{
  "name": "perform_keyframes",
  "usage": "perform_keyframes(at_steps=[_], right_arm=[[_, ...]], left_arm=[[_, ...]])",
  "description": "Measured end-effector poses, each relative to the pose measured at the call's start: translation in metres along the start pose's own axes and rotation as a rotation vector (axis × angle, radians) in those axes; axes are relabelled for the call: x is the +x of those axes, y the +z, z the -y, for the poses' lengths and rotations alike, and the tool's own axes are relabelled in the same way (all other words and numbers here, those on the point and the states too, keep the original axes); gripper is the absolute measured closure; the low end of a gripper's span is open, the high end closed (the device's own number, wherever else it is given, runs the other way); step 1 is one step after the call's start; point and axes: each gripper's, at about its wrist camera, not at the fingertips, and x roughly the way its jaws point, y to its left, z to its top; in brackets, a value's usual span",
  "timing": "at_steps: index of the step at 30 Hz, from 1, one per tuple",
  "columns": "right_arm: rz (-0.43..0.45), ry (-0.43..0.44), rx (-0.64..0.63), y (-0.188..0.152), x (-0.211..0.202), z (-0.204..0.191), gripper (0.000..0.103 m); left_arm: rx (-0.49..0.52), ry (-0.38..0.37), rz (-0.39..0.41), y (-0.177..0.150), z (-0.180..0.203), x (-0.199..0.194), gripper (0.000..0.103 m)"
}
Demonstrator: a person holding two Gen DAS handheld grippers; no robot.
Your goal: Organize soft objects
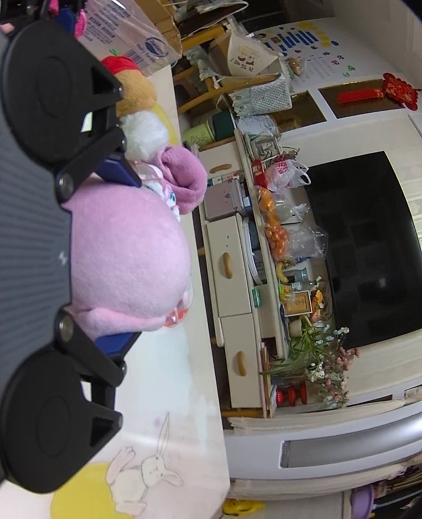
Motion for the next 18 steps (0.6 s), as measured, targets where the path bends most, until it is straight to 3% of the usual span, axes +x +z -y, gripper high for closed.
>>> perform_keyframes(at_steps=[18], right_arm=[[0.0, -0.065, -0.035, -0.017, -0.043, -0.034, 0.016]], left_arm=[[0.006, -0.029, 0.034, 0.001, -0.007, -0.015, 0.04]])
